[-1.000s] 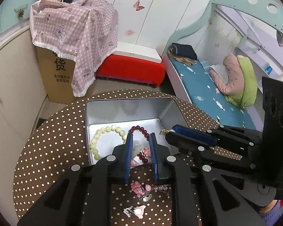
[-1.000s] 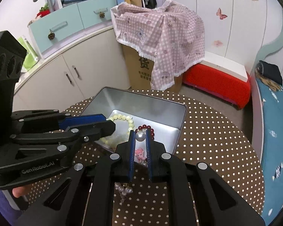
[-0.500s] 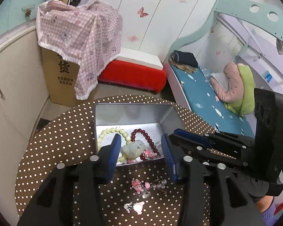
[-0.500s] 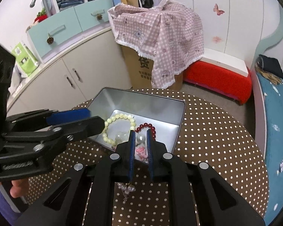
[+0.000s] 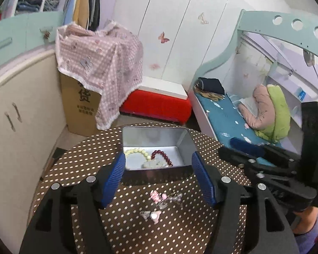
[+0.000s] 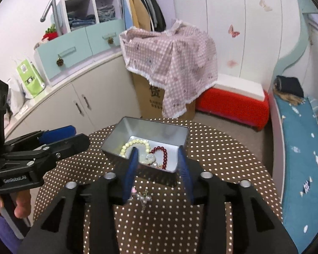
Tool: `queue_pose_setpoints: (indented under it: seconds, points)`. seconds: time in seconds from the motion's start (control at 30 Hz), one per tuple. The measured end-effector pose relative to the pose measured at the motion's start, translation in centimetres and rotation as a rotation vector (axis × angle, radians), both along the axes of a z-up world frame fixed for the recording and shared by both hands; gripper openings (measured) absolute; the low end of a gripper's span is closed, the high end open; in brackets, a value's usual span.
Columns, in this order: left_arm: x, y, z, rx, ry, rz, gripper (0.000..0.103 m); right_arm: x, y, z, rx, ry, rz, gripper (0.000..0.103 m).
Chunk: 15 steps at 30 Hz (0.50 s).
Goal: Organize jewelry
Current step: 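Withdraw both open tools from the tin toward the remaining charms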
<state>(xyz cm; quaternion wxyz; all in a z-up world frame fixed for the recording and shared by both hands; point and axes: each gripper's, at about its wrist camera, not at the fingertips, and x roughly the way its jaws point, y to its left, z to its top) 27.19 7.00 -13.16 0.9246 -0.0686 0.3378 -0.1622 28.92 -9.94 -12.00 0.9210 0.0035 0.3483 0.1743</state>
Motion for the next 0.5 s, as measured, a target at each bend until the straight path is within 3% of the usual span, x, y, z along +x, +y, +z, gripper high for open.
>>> queue_pose_setpoints:
  seconds: [0.27,0.5]
  points:
    - [-3.6,-0.2,-1.4,0.091,-0.042,0.054,0.070,-3.5,-1.6,-0.9,-0.023,-0.005,-0.029,0.048]
    - [-4.3,-0.9,-5.3,0.101,0.041,0.068,0.070,-5.0,-2.4,-3.6,-0.031,0.032,-0.041,0.054]
